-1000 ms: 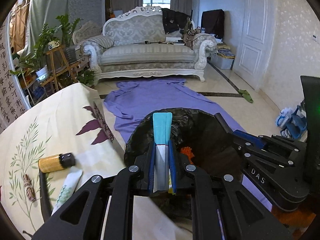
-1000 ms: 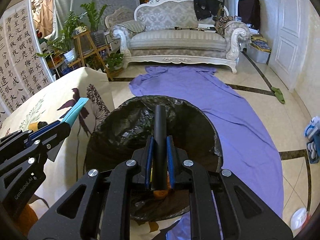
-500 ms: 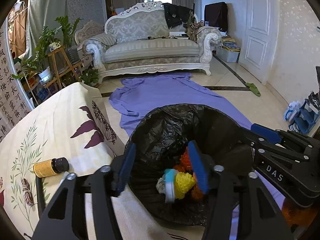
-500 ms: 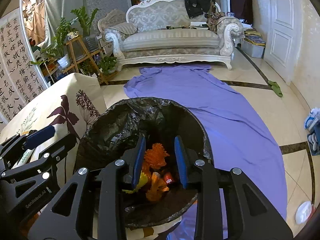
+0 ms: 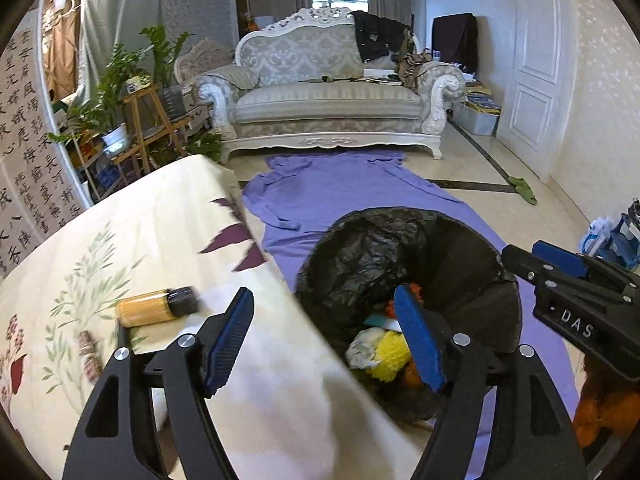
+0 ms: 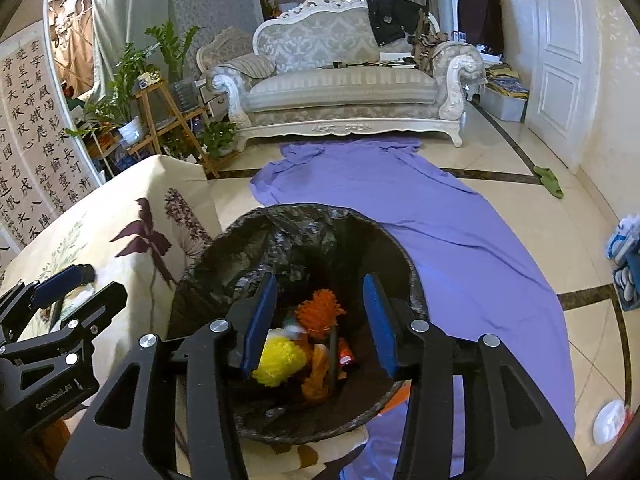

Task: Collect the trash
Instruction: 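Move both open tools back over the table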

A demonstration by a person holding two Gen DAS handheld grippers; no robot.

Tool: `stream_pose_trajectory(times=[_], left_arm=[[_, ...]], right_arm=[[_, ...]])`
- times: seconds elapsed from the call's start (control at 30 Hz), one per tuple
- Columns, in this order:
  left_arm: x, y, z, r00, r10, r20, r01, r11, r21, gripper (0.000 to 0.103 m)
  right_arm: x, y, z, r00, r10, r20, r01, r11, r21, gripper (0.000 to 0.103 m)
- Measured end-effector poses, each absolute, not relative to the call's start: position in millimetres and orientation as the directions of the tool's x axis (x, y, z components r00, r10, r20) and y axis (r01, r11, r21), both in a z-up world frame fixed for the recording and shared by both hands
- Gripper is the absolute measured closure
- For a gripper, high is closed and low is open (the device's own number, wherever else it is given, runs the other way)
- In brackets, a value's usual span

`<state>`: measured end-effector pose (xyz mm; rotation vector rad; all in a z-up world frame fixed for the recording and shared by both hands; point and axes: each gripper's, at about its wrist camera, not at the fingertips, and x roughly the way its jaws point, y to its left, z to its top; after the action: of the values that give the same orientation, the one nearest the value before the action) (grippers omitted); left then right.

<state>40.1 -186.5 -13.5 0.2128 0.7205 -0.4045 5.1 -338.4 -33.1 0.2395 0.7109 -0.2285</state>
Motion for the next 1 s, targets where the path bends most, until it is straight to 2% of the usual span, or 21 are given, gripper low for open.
stream_pose_trajectory(times=[0.4,0.73,1.0], left_arm=[[35,-95,0,0.727,-0.164,-0.667,0.270,0.961,0.058,0.033],[36,-5,-16,0.719,-0.024,-0.695,0.082,0.995,0.051,0.032],[33,39,-19,0.719,0.017,-0.695,0.008,0.999,0.032,0.032]], right_arm=[[20,-263,-27,0.735,0.005,-0.678,0.143,0.977,0.161,0.059],[38,-181,-28,0.700,0.119,-0.704,-0.007,0.987,0.160,0.058],[64,-129,-31,0.648,0.173,-0.741,-0.057,0.982,0.179,0.057]])
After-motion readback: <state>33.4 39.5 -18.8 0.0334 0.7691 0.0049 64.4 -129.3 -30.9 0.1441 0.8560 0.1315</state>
